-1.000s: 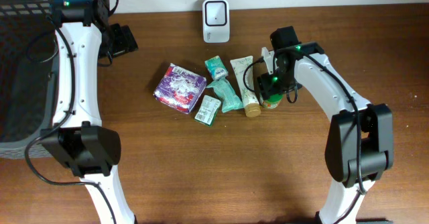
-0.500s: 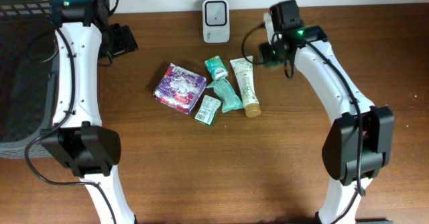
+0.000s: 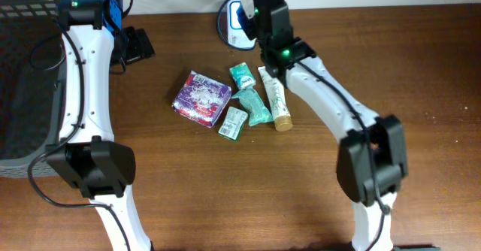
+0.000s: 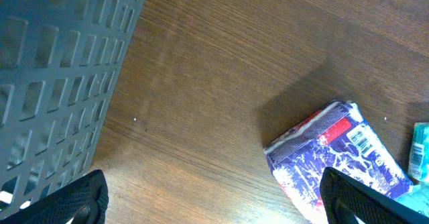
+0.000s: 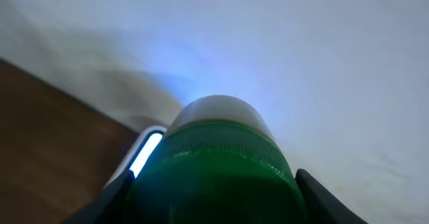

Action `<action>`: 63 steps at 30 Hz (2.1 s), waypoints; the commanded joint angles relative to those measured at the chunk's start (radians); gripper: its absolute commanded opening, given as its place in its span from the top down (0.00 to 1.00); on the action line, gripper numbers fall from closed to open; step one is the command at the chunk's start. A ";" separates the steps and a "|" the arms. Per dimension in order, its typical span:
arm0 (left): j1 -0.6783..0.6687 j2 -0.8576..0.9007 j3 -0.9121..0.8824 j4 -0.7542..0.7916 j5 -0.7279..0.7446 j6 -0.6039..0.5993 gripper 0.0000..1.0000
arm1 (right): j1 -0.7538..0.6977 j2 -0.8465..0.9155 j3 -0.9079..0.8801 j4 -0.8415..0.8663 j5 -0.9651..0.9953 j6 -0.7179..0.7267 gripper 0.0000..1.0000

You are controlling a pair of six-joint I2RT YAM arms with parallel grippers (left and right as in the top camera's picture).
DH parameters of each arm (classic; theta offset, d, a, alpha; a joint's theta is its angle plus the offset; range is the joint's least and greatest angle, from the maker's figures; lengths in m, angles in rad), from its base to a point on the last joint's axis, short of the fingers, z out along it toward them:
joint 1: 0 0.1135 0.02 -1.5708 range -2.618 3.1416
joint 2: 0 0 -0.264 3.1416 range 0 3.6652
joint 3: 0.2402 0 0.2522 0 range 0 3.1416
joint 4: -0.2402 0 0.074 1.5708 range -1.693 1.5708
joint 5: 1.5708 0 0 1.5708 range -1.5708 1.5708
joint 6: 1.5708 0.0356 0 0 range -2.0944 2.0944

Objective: Scan the item barcode

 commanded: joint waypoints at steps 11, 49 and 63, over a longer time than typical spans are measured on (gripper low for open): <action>0.003 0.013 -0.007 -0.002 0.000 -0.013 0.01 | 0.022 0.171 0.016 0.302 0.324 -0.082 0.47; 0.003 0.013 -0.007 -0.002 0.000 -0.013 0.01 | -1.072 -0.100 0.105 -0.655 -0.113 0.486 0.01; 0.003 0.013 -0.007 -0.002 0.000 -0.013 0.01 | -0.295 -0.087 0.098 -1.054 -0.564 0.299 0.56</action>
